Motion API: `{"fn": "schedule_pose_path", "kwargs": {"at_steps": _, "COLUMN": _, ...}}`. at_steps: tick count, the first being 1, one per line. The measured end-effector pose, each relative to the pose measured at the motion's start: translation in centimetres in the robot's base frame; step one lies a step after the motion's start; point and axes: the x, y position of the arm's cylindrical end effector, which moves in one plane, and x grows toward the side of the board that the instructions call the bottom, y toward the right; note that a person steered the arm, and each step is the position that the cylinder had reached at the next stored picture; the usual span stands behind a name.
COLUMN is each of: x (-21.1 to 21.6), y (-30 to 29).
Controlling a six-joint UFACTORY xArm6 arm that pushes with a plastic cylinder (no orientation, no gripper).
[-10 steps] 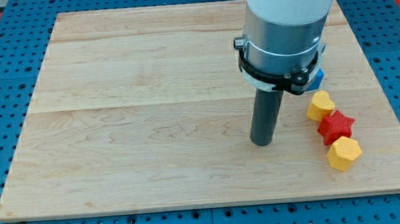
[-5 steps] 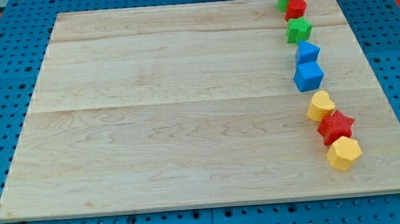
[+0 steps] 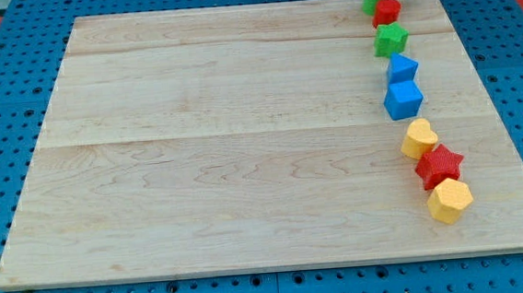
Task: Slide green circle towards left and slightly down
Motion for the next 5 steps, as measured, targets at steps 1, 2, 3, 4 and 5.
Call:
{"fn": "schedule_pose_path", "kwargs": {"at_steps": 1, "x": 0.1, "y": -12.0}}
{"fn": "schedule_pose_path", "kwargs": {"at_steps": 2, "x": 1.1, "y": -17.2}}
{"fn": "schedule_pose_path", "kwargs": {"at_steps": 3, "x": 3.9, "y": -19.5}}
{"fn": "schedule_pose_path", "kwargs": {"at_steps": 4, "x": 13.2, "y": -23.6}}
{"fn": "schedule_pose_path", "kwargs": {"at_steps": 5, "x": 13.9, "y": -23.0}}
